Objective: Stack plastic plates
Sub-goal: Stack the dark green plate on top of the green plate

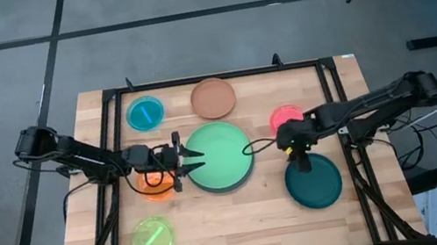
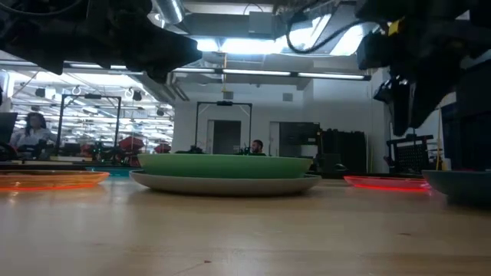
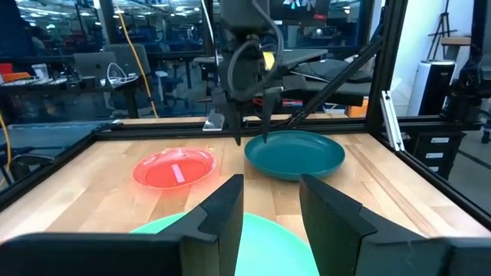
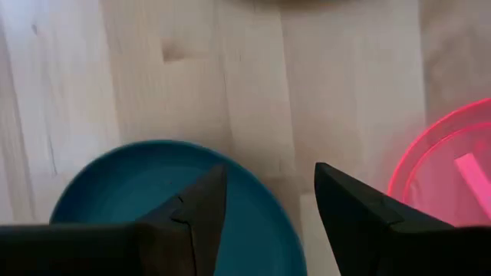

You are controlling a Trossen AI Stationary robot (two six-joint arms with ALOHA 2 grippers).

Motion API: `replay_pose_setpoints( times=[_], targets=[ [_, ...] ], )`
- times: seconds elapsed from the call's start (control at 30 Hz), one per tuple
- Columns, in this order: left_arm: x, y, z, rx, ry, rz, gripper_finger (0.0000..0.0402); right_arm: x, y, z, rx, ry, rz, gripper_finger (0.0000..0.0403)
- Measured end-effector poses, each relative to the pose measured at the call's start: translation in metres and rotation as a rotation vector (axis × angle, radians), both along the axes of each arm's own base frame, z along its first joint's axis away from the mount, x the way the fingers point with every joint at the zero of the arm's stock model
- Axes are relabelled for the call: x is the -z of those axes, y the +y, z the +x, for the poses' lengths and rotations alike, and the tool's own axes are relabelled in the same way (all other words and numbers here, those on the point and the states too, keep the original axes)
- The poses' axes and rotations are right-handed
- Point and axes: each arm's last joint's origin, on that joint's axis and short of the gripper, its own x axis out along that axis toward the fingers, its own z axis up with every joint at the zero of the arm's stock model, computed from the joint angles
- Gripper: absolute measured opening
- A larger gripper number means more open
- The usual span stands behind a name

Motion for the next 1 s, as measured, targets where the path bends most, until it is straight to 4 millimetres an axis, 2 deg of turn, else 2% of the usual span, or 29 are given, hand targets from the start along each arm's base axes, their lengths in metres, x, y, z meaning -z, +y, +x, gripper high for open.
replay_pose_setpoints(
  times=[0.2, 0.4, 0.6, 0.7, 1.0],
  targets=[
    [0.0, 0.0, 0.0, 0.002, 0.005, 0.001, 0.0121, 0.009, 0.003, 0.0, -0.001, 0.094, 0.056, 0.0188],
    [0.001, 0.0, 0.0, 0.002, 0.006, 0.002, 0.0121, 0.012, 0.018, -0.008, -0.013, 0.153, 0.054, 0.0188],
    [0.002, 0.0, 0.0, -0.002, 0.022, 0.003, 0.0121, 0.015, 0.036, -0.016, -0.074, 0.149, -0.094, 0.0188],
    [0.002, 0.0, 0.0, -0.004, 0.022, 0.003, 0.0121, 0.021, 0.035, -0.02, -0.068, 0.16, -0.151, 0.0188],
    [0.002, 0.0, 0.0, -0.007, 0.02, -0.001, 0.0121, 0.05, 0.019, -0.034, -0.003, 0.254, -0.133, 0.0188]
  ],
)
